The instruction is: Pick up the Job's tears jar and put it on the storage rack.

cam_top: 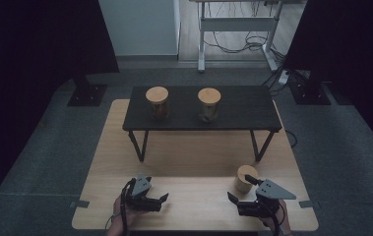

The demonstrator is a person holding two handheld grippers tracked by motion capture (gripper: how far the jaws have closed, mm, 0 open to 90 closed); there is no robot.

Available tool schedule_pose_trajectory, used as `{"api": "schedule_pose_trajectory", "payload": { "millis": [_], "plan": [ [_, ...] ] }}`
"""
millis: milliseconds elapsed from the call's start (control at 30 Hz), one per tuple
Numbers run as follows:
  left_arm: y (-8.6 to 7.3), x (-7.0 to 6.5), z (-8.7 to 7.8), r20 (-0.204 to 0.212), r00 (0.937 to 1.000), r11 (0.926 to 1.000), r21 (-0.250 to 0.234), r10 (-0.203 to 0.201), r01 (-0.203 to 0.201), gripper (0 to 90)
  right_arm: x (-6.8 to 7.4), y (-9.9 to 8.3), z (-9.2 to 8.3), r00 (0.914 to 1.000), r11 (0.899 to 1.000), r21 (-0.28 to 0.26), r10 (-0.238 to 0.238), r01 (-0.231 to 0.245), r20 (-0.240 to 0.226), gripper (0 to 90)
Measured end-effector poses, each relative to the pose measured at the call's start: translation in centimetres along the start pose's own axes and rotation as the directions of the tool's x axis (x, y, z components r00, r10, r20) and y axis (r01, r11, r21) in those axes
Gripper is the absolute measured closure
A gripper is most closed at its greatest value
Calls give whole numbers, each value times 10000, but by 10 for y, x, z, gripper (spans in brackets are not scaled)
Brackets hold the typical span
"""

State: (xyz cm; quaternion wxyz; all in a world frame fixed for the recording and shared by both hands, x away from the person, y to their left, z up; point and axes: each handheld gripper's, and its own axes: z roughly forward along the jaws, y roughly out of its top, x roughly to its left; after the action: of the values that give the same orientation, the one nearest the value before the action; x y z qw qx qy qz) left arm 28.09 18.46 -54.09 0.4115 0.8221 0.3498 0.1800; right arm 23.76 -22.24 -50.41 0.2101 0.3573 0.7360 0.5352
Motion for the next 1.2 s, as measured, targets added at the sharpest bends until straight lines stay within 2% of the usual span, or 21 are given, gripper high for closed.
{"api": "schedule_pose_trajectory", "payload": {
  "millis": [200,700,1200],
  "plan": [
    [0,0,0,33,10000,10000,34,30,-30,80,-4,-4,-8,9998,9999,-145,-38,41,213,112],
    [0,-1,1,39,10000,10000,67,47,-47,80,-13,-12,-18,9985,10000,0,6,-7,547,108],
    [0,-1,1,39,10000,9999,75,67,-68,80,-23,-19,-20,9964,9996,198,197,-214,823,104]
  ]
}}
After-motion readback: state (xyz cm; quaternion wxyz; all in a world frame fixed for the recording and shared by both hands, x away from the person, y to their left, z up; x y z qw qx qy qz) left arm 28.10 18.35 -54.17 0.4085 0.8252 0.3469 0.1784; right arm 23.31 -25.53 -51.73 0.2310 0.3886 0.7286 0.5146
